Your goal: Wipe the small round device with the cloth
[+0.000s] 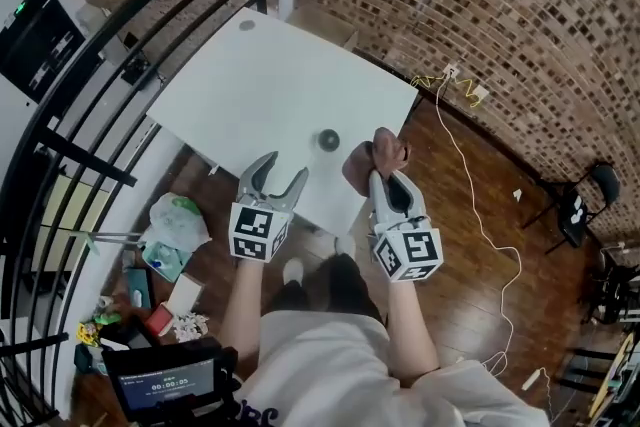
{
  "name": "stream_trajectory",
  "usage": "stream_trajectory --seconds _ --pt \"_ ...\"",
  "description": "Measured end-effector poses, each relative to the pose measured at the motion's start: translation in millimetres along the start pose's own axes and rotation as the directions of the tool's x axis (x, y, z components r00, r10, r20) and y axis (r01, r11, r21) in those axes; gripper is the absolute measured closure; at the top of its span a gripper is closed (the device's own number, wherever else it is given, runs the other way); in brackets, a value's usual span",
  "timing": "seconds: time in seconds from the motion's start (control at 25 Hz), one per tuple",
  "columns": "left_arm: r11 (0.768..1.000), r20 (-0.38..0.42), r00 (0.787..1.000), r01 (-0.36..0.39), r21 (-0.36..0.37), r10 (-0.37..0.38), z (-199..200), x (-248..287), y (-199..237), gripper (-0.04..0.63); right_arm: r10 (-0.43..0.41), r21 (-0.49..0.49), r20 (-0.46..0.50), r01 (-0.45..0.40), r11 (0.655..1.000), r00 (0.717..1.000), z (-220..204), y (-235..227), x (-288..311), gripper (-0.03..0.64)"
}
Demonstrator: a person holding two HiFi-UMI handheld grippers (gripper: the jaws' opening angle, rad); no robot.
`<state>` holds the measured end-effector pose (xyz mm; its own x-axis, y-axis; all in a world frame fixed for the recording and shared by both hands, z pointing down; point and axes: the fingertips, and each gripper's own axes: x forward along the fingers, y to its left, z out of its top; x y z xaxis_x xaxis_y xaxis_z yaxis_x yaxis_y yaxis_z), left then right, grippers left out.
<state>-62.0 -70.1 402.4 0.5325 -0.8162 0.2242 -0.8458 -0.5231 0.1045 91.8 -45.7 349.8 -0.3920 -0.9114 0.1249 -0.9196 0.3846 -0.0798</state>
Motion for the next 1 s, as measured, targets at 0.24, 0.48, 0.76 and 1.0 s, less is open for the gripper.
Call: stream_trajectory --seconds 0.24,0.48,0.76,1.0 --pt "0.999 -0.116 0.993 -0.014 -0.045 0.009 -48.2 53.3 -7.8 0.285 0.034 0.041 -0.052 -0.032 0.999 0.998 -25.1 -48.1 30.2 0.575" --pt "0.998 -0.195 0.981 -0.002 -0.065 -0.011 -85.0 90.3 -14.3 0.274 0.048 0.072 -0.083 -0.042 0.996 0.995 -37.2 -78.5 57.5 0.575" --pt "0.999 -0.245 0.969 -0.009 -0.050 -0.004 -119.3 130.0 -3.9 0.234 0.047 0.096 -0.151 -0.033 0.995 0.987 -68.7 -107.0 68.7 0.575" --pt "0.998 -0.272 0.961 0.030 -0.057 -0.044 -141.2 150.5 -3.1 0.194 0.041 0.112 -0.183 -0.021 0.993 0.982 -86.2 -115.2 74.2 0.575"
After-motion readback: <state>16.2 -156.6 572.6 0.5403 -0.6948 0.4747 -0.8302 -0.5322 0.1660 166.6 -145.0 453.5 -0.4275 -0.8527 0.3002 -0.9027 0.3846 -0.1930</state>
